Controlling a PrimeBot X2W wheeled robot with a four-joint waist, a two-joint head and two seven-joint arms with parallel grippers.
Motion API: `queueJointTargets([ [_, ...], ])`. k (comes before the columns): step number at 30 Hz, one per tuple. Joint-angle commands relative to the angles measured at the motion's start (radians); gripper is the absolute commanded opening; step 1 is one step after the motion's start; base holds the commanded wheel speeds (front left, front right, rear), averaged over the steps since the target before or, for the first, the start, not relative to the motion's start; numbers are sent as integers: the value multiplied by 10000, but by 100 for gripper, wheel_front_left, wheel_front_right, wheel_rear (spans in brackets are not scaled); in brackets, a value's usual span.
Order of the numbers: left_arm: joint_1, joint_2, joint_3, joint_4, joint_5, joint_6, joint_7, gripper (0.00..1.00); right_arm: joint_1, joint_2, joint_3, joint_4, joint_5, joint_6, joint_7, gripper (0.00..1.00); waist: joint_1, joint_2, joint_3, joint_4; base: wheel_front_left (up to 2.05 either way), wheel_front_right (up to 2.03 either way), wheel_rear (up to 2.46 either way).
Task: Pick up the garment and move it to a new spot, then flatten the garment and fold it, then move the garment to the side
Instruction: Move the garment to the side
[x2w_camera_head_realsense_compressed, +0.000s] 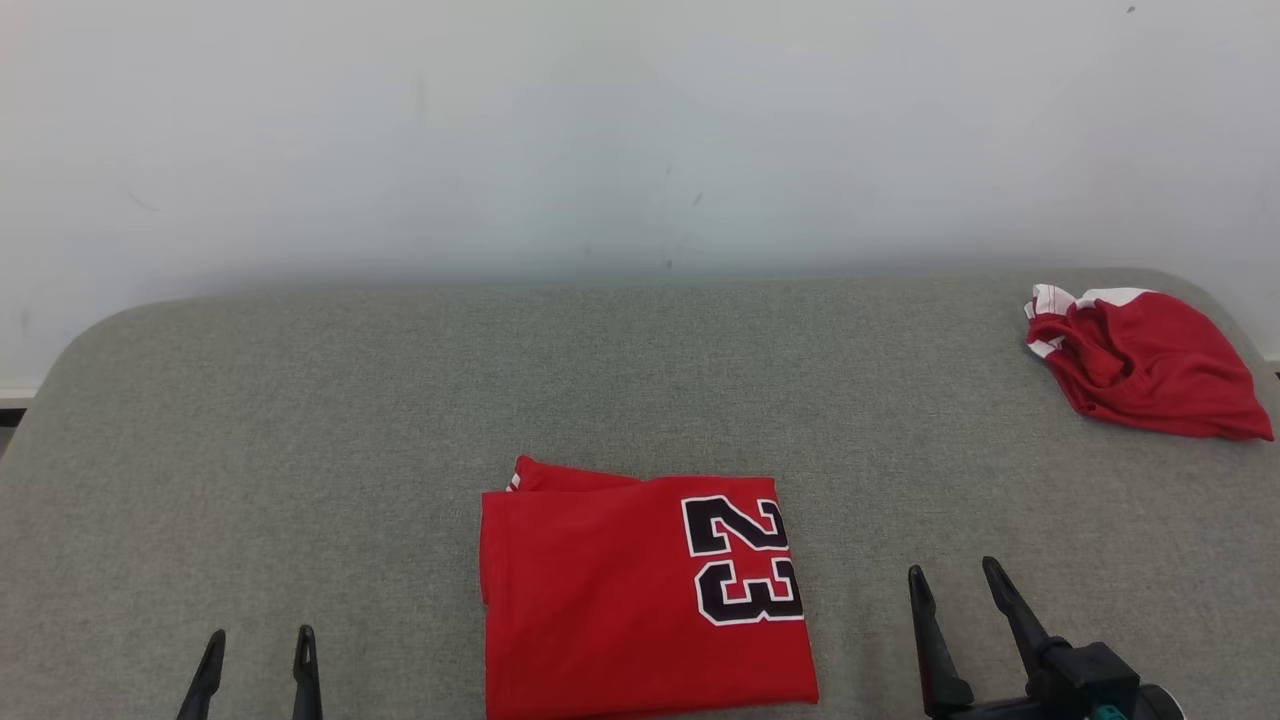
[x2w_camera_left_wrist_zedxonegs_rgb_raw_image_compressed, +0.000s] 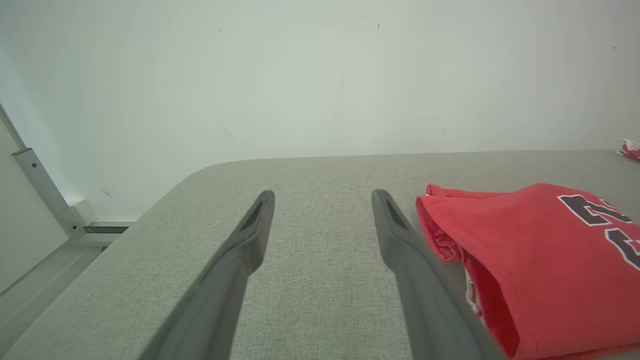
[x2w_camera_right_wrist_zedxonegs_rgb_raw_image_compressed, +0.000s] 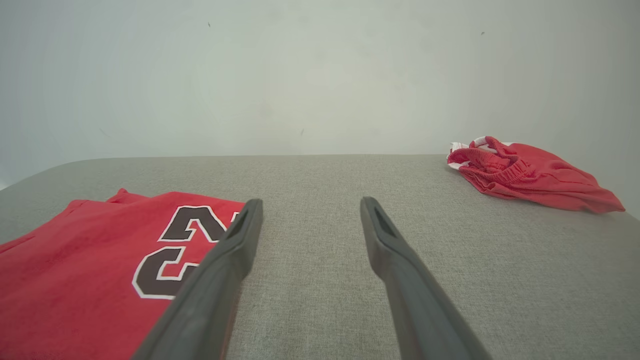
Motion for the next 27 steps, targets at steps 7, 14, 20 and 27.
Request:
queueJointTargets([
  [7, 47, -43, 9, -47, 34, 30, -27, 100, -1016, -218, 799, 278, -44, -27, -41, 100, 0, 0, 91, 40, 0, 0, 0],
  [14, -244, -59, -227, 41, 98, 3, -27, 100, -2537, -250, 1433, 2254, 172, -29, 226, 100, 0, 0, 279, 390, 0, 0, 0],
  [20, -530, -75, -452, 114, 92, -21, -27, 100, -3576, -216, 1508, 4286, 381, -27, 671, 100, 0, 0, 618, 750, 0, 0, 0],
  [27, -719, -107, -493, 174, -19, -30, -27, 100, -4171, -140, 1557, 5858, 597, -27, 603, 100, 0, 0, 953, 939, 0, 0, 0],
])
